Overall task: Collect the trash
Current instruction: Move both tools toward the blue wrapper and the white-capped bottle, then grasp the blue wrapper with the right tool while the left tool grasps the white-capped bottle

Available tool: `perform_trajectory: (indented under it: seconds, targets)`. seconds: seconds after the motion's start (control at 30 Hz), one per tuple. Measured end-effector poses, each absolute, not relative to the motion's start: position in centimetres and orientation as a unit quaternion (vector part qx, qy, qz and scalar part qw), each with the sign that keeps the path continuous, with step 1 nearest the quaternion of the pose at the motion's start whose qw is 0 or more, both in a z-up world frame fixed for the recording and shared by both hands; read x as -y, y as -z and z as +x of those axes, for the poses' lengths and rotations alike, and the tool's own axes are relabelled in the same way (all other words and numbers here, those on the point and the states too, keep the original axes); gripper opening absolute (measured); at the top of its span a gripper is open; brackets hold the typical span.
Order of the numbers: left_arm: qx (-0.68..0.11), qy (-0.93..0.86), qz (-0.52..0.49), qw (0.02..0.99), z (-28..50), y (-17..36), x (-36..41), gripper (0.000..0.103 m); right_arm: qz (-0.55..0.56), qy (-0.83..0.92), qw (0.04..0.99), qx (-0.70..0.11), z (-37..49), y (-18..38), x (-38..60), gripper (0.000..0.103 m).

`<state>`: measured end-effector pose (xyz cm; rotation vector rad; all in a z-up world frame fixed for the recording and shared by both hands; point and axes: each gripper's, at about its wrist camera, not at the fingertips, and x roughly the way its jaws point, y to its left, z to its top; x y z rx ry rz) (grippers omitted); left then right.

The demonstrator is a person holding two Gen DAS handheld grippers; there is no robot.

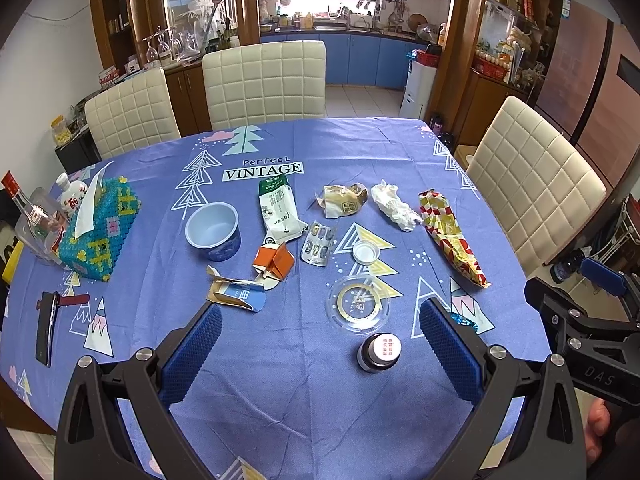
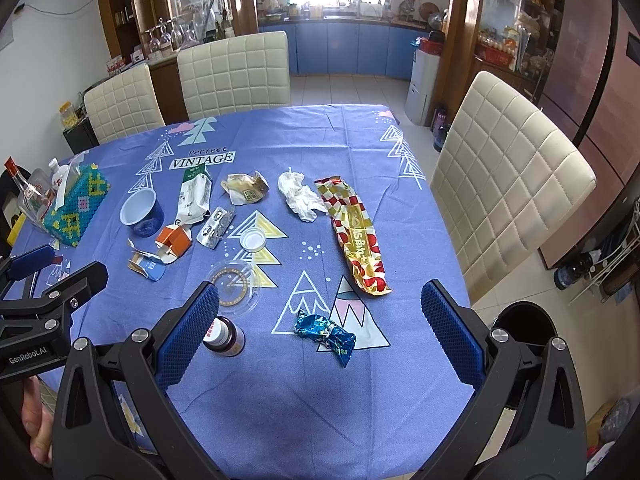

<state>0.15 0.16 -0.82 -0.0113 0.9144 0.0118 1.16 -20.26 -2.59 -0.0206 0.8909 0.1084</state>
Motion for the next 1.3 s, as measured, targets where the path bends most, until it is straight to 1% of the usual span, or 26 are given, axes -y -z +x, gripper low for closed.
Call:
perform_trajectory:
  seconds: [0.1, 0.2, 0.3, 0.4, 0.5, 0.53, 0.67, 0.77, 0.97, 1.03, 1.07, 1.1, 1.13, 1.17, 1.2, 1.23, 1.27, 1.3]
  targets:
    - [-0.444, -0.010, -0.010, 0.896, 0.7, 2.6, -0.6, 0.097, -0.028, -0.052, 0.904, -0.423, 1.7, 4.2, 20.2, 0.100]
    - [-0.459, 0.002, -0.035, 0.888, 1.2, 5.0, -1.4, 0.097, -0.047, -0.053, 0.906, -0.416, 2.2, 6.4, 20.3, 0.100]
    - [-0.479, 0.009, -0.052, 0.876, 1.5, 7.5, -1.6, 0.097, -0.058, -0.044, 0.903, -0.424, 2.6, 9.0, 21.1, 0.100]
    - [-0.503, 0.028, -0.051, 0.862, 2.0, 9.9, -0.4, 0.097, -0.046, -0.036, 0.896, -0.440, 2.8, 11.6, 22.6, 0.100]
    - [-0.518, 0.046, -0.030, 0.854, 2.5, 12.3, 1.9, 0.097, -0.031, -0.034, 0.886, -0.462, 3.0, 13.9, 23.7, 0.097]
    - [-0.522, 0.048, -0.023, 0.851, 2.7, 12.9, 2.5, 0.097, -0.030, -0.035, 0.883, -0.467, 3.1, 14.5, 24.0, 0.094]
    - [-0.547, 0.062, -0.002, 0.835, 3.7, 16.0, 5.1, 0.097, -0.022, -0.054, 0.876, -0.478, 3.3, 16.2, 24.5, 0.093]
    - [-0.552, 0.056, -0.001, 0.832, 4.0, 17.2, 5.7, 0.097, -0.021, -0.072, 0.874, -0.481, 3.4, 17.0, 24.1, 0.093]
    - [-0.563, 0.049, -0.042, 0.824, 4.3, 19.0, 3.8, 0.096, -0.035, -0.098, 0.868, -0.485, 4.6, 18.5, 22.6, 0.091]
    - [-0.559, 0.048, -0.054, 0.826, 4.2, 19.4, 3.1, 0.095, -0.040, -0.105, 0.864, -0.491, 5.2, 19.2, 22.1, 0.086]
    - [-0.558, 0.048, -0.056, 0.827, 4.1, 19.5, 2.9, 0.093, -0.046, -0.109, 0.859, -0.497, 5.5, 19.7, 21.8, 0.081]
    - [-0.558, 0.051, -0.056, 0.826, 4.2, 19.5, 2.9, 0.086, -0.051, -0.111, 0.855, -0.504, 5.7, 20.2, 21.5, 0.076]
    - [-0.556, 0.049, -0.050, 0.828, 4.2, 19.5, 3.0, 0.080, -0.054, -0.113, 0.850, -0.512, 5.9, 20.7, 21.3, 0.065]
    - [-0.552, 0.051, -0.040, 0.831, 4.1, 19.4, 3.3, 0.077, -0.054, -0.113, 0.845, -0.520, 6.0, 21.1, 21.2, 0.061]
    - [-0.548, 0.054, -0.032, 0.834, 4.0, 19.3, 3.6, 0.069, -0.056, -0.112, 0.852, -0.508, 5.8, 21.0, 21.2, 0.053]
    - [-0.546, 0.058, -0.027, 0.835, 3.9, 19.2, 3.8, 0.057, -0.057, -0.115, 0.853, -0.505, 5.7, 21.0, 21.1, 0.038]
    - [-0.546, 0.062, -0.024, 0.835, 3.9, 19.0, 4.0, 0.049, -0.060, -0.114, 0.855, -0.503, 5.7, 20.8, 21.1, 0.032]
    - [-0.547, 0.062, -0.021, 0.835, 4.0, 18.9, 4.2, 0.045, -0.059, -0.117, 0.852, -0.506, 5.7, 20.8, 21.2, 0.032]
